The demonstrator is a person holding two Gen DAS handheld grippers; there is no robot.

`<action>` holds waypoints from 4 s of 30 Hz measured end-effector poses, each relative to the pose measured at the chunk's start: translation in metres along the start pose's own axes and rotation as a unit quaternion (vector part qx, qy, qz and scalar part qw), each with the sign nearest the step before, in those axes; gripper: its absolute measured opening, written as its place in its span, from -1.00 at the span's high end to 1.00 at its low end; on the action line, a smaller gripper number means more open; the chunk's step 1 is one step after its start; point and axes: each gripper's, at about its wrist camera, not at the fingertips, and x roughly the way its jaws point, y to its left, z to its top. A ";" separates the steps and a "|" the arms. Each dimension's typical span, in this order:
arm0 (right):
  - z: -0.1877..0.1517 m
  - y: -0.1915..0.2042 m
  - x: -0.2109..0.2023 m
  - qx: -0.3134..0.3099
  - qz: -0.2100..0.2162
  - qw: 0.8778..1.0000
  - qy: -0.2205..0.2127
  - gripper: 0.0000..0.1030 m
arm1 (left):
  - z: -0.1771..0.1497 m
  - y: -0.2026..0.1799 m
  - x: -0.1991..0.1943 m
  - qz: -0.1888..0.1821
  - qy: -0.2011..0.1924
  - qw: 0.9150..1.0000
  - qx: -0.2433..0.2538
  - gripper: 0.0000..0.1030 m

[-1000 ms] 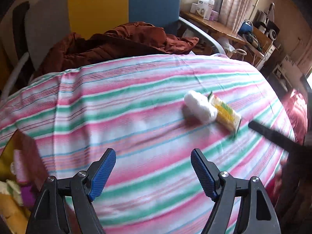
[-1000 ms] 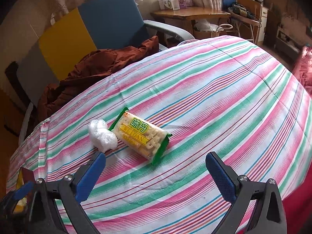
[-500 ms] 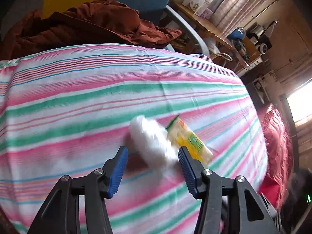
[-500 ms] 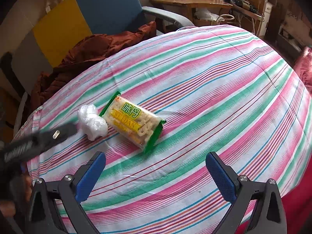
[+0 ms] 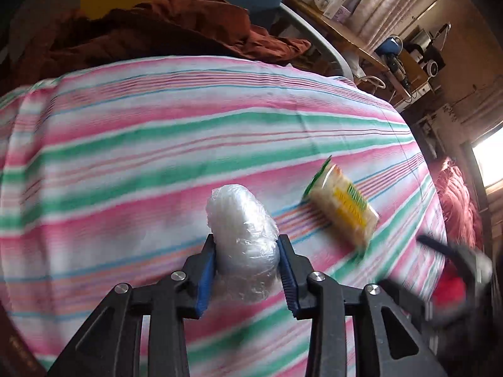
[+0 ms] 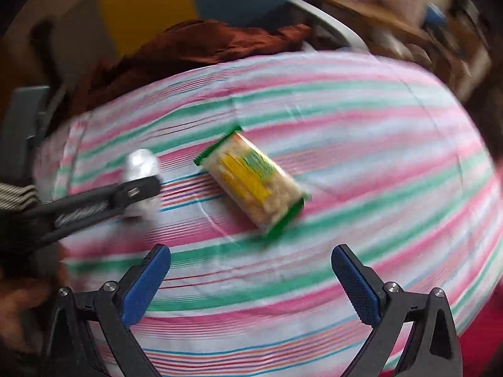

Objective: Organize objects

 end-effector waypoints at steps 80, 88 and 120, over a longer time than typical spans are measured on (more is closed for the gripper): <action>-0.121 0.314 -0.082 -0.249 0.187 0.944 -0.109 -0.89 | -0.274 0.156 -0.256 0.235 -0.253 0.925 -0.157 -0.34; -0.143 0.302 -0.084 -0.247 0.159 0.945 -0.144 -0.94 | -0.276 0.145 -0.257 0.279 -0.252 0.914 -0.154 -0.34; -0.173 0.281 -0.097 -0.230 0.137 0.944 -0.194 -0.99 | -0.292 0.132 -0.260 0.317 -0.268 0.893 -0.176 -0.31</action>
